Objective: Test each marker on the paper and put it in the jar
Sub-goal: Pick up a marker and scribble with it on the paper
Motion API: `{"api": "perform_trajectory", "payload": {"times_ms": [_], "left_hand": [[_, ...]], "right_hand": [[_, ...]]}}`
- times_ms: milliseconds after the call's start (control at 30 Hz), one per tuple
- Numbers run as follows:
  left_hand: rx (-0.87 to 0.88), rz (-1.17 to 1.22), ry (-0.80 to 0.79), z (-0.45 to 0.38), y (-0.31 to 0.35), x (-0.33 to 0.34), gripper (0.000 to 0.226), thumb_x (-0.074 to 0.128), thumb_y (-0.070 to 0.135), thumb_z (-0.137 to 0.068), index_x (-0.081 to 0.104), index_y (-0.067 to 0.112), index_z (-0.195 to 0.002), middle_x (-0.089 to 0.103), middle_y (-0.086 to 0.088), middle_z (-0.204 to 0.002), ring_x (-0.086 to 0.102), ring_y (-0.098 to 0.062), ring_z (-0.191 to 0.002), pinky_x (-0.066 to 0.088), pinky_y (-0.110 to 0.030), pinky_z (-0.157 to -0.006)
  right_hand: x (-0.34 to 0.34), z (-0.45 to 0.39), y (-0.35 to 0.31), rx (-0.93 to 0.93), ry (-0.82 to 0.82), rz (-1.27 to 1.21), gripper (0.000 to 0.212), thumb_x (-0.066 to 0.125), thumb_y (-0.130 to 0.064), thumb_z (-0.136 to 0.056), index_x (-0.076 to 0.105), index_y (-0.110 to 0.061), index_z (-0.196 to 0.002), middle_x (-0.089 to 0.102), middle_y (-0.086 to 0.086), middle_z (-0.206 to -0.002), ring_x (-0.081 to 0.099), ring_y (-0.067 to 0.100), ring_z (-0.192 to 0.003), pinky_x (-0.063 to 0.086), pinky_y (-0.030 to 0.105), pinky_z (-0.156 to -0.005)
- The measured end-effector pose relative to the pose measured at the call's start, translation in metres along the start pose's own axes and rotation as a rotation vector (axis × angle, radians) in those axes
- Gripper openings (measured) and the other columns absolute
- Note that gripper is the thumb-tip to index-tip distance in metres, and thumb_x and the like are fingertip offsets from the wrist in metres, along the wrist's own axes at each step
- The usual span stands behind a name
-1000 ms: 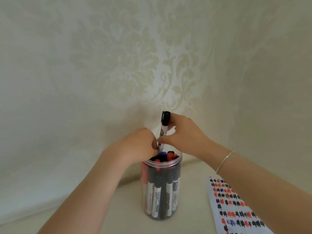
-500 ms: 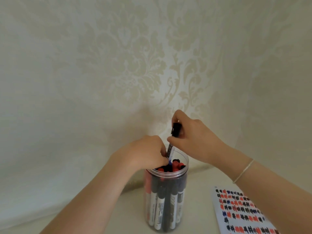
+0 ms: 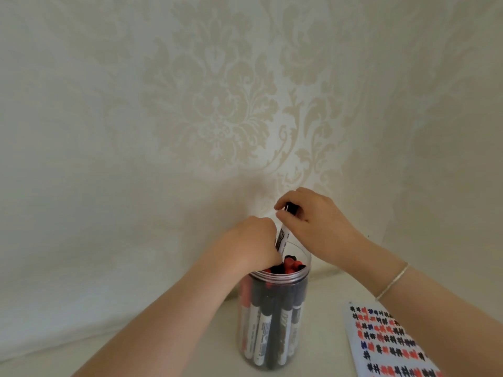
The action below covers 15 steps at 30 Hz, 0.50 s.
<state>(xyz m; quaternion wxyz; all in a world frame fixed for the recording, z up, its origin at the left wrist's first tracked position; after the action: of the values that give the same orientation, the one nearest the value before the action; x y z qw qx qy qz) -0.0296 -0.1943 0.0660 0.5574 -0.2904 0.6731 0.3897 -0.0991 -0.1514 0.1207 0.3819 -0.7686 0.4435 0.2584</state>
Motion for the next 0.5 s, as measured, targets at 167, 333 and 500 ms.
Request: {"api": "perform_trajectory", "payload": {"times_ms": [167, 333, 500], "left_hand": [[0.067, 0.044, 0.028, 0.003, 0.003, -0.006, 0.014, 0.06, 0.015, -0.083, 0.067, 0.004, -0.08, 0.048, -0.003, -0.058, 0.046, -0.017, -0.052, 0.039, -0.027, -0.05], [0.034, 0.178, 0.065, 0.007, -0.004, -0.018, 0.018, 0.051, 0.009, -0.085, 0.067, 0.005, -0.078, 0.062, -0.009, -0.07, 0.057, -0.021, -0.062, 0.047, -0.03, -0.056], [0.052, 0.209, 0.133, 0.011, -0.008, -0.032, 0.028, 0.051, 0.0, -0.084, 0.07, 0.013, -0.1, 0.069, -0.006, -0.101, 0.066, -0.022, -0.091, 0.056, -0.036, -0.081]], "right_hand": [[0.01, 0.011, 0.007, 0.023, -0.06, 0.048, 0.028, 0.065, -0.022, -0.086, 0.038, -0.019, -0.094, 0.061, 0.005, -0.074, 0.058, 0.024, -0.067, 0.051, 0.04, -0.065], [0.009, 0.02, 0.016, 0.085, -0.018, -0.123, 0.018, 0.068, -0.028, -0.085, 0.052, -0.021, -0.09, 0.067, -0.007, -0.084, 0.064, 0.006, -0.082, 0.049, 0.022, -0.074], [0.02, 0.022, 0.019, 0.155, -0.056, -0.25, 0.022, 0.065, -0.005, -0.082, 0.064, -0.027, -0.082, 0.063, -0.016, -0.093, 0.056, -0.006, -0.091, 0.037, 0.007, -0.081]]}}
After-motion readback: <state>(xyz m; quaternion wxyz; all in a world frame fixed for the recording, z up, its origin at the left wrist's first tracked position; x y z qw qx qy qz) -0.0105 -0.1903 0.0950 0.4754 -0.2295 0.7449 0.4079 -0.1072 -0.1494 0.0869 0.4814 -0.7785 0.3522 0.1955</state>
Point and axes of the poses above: each hand's wrist, its own z-axis away from the middle knuckle, its own x-axis out of the palm, y = z × x, the point moved 9 cm from there along -z, towards the middle knuckle
